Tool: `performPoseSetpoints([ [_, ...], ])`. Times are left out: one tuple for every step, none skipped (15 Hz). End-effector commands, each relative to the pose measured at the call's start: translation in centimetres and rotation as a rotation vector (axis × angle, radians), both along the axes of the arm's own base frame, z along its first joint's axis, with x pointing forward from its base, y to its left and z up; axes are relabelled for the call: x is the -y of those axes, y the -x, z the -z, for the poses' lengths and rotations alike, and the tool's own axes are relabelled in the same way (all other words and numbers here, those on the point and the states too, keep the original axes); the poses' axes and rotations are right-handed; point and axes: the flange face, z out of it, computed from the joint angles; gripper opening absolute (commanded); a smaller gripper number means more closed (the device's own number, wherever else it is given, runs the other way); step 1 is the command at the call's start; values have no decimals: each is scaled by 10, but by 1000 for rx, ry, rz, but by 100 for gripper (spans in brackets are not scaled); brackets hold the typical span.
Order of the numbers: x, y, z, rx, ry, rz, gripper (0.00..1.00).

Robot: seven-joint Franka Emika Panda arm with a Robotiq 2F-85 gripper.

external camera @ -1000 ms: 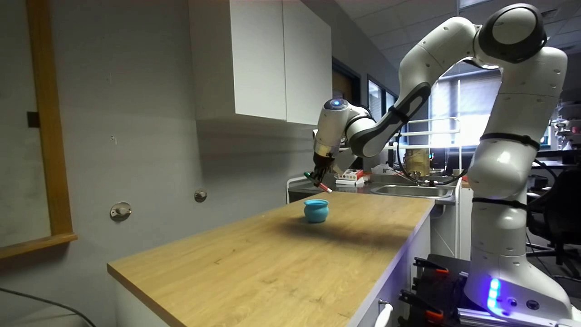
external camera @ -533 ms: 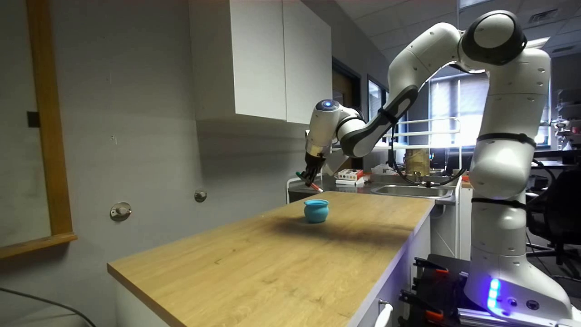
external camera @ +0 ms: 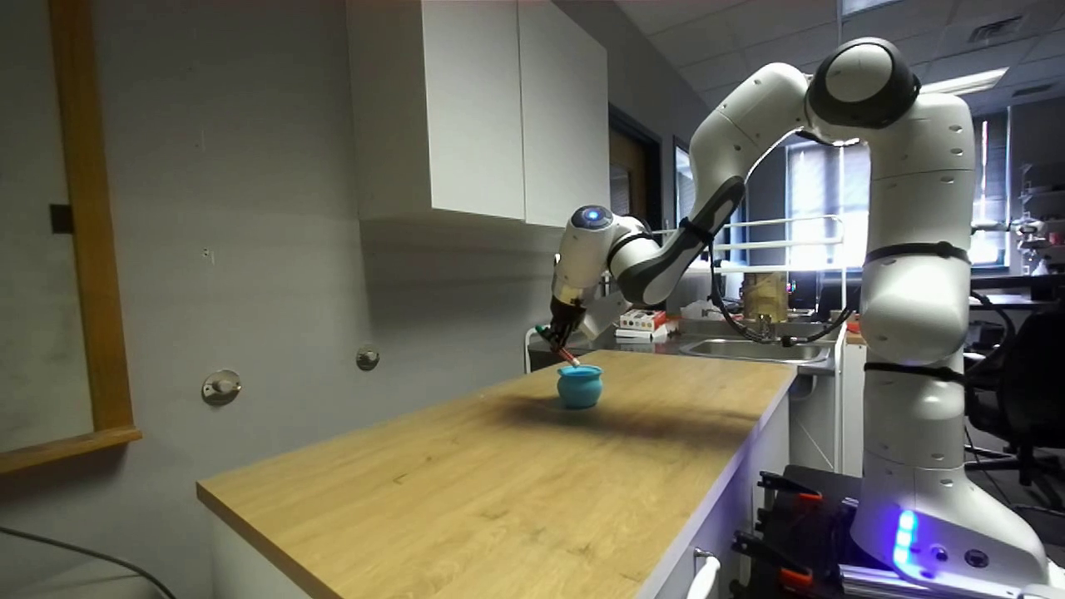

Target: Pick the marker and put it in the cup

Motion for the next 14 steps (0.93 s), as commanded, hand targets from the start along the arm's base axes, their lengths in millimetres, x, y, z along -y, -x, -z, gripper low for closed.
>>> performPoseSetpoints([
  [15, -17, 10, 33, -12, 24, 12],
  [20, -20, 11, 36, -16, 31, 12],
  [24, -22, 12, 38, -21, 40, 12],
  [29, -24, 14, 39, -27, 46, 12],
  [32, -25, 15, 39, -31, 52, 12],
  [36, -26, 15, 40, -34, 57, 12],
  [39, -27, 17, 40, -39, 62, 12],
  [42, -27, 17, 39, -44, 66, 12],
  [45, -26, 19, 38, -49, 72, 12],
  [47, -26, 19, 36, -54, 77, 12],
  [48, -25, 21, 35, -58, 82, 12],
  [50, -23, 23, 32, -63, 87, 12],
  [51, -23, 24, 33, -66, 92, 12],
  [52, -22, 26, 30, -68, 98, 12],
])
